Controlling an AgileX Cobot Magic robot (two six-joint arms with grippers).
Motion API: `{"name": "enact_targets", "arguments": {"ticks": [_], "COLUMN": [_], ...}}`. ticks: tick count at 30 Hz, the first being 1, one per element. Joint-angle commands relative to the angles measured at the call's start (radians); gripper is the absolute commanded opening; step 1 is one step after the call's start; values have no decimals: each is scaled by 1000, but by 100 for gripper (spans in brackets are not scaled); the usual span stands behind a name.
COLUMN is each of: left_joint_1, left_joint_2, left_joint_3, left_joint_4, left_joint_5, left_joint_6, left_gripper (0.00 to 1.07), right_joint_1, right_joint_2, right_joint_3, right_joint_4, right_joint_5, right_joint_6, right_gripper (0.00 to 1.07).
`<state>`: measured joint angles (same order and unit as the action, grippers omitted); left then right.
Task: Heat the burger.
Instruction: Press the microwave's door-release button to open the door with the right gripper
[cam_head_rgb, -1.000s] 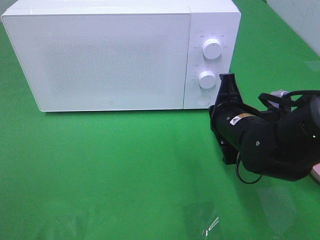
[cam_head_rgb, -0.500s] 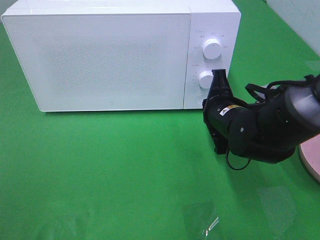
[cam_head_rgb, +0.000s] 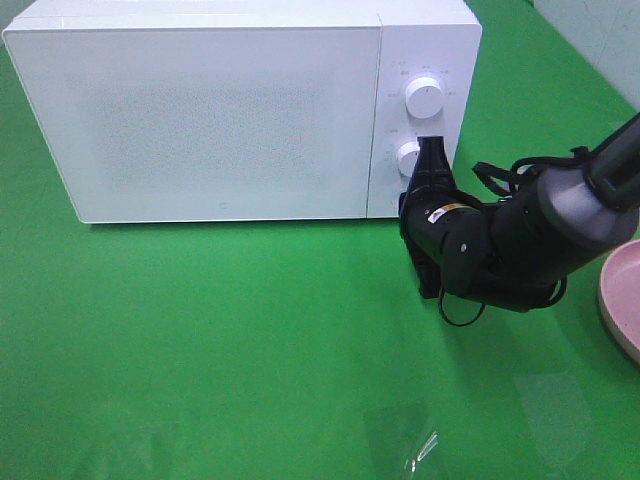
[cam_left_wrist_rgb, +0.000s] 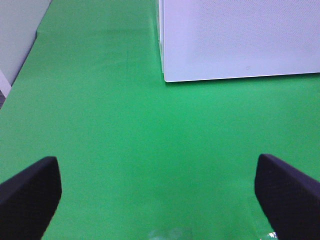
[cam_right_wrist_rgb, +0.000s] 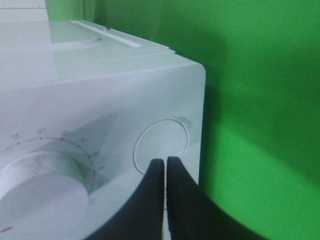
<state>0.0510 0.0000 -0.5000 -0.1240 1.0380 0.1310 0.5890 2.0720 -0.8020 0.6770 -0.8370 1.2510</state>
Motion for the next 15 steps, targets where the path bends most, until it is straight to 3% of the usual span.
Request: {"name": "enact_targets", "arguments": {"ticks": [1,15], "left_joint_1": [3,3], "left_joint_2": [0,0], "left_joint_3": [3,3], "left_joint_4": [-6,-6], "left_joint_5": [-2,-2], "left_joint_6": [1,1], "left_gripper": [98,98], "right_joint_1": [-10,-59], "right_joint_2": [5,16], "right_joint_3": [-16,-51], "right_joint_4": [-9,-31], "right_joint_5": [-4,-4], "right_joint_6": [-4,-5], "right_gripper": [0,0]}}
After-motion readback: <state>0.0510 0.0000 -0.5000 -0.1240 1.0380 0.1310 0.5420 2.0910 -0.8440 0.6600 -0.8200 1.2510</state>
